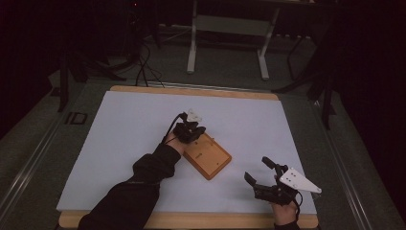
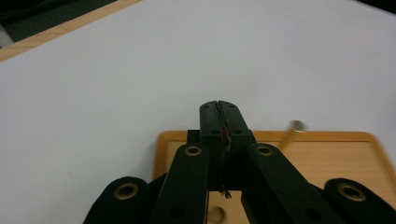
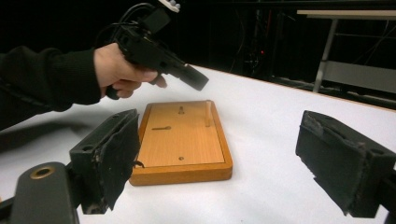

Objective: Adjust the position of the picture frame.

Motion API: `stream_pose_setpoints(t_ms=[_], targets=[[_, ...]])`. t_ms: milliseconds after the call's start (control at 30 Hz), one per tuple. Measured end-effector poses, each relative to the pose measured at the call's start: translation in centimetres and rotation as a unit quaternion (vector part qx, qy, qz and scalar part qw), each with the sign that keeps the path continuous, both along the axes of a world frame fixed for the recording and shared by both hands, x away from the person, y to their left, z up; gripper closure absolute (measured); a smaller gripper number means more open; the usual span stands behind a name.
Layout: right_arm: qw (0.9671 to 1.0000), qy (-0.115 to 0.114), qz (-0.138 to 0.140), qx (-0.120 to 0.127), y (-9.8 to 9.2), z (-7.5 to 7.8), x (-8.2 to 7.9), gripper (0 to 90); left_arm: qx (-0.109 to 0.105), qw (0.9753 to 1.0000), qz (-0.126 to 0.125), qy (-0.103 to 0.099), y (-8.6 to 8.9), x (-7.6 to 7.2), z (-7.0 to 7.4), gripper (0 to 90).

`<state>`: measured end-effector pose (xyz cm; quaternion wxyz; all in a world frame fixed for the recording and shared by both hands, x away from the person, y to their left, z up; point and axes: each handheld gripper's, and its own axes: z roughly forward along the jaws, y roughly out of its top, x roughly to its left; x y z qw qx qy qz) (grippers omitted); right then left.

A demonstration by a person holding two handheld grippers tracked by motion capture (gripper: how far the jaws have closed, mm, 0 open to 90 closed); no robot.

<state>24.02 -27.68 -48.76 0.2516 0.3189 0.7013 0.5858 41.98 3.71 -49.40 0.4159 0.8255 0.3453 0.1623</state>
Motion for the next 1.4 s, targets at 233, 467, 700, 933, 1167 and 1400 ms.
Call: stream_pose_setpoints(t_ms=[233,467,700,933,1167,1400], targets=[[1.0000,0.005,0.003,0.001,0.0,-0.1,0.1,13.3,0.015,0.9999,-0.002,0.000,-0.2,2.5,-0.9,90.0],[1.0000,0.005,0.005,0.000,-0.1,-0.2,0.1,13.3,0.024,0.9996,-0.012,0.007,-0.1,4.2,-2.1,90.0],[1.0000,0.003,0.005,-0.004,-0.1,-0.2,0.1,13.4,0.040,0.9987,-0.017,0.026,-0.4,5.2,-2.9,90.0],[0.9999,0.006,0.006,-0.009,-0.1,-0.2,0.1,13.5,0.052,0.9978,-0.024,0.033,-0.7,5.5,-3.0,90.0],[0.9999,0.005,0.009,-0.013,0.0,-0.2,0.1,13.5,0.072,0.9963,-0.036,0.030,-0.6,4.9,-2.6,90.0],[0.9999,0.004,0.010,-0.013,0.1,-0.2,0.1,13.5,0.062,0.9968,-0.036,0.036,0.8,3.6,-2.7,90.0]])
